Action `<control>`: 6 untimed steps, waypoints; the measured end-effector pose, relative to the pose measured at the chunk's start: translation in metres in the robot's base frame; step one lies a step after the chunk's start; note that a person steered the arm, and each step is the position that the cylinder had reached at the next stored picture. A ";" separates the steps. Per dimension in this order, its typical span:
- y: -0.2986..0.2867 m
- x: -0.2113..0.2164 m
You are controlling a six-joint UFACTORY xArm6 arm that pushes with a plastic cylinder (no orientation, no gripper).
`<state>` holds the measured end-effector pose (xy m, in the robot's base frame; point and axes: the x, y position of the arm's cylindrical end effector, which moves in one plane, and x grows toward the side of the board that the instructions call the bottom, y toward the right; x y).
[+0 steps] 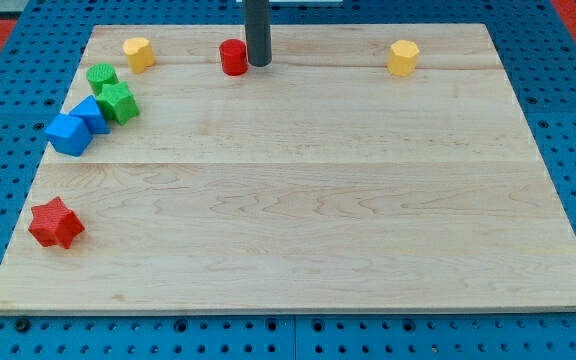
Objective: Push red circle beside red star
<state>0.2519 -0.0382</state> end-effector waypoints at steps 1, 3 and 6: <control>-0.042 -0.021; -0.102 0.011; -0.120 0.049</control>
<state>0.3012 -0.1577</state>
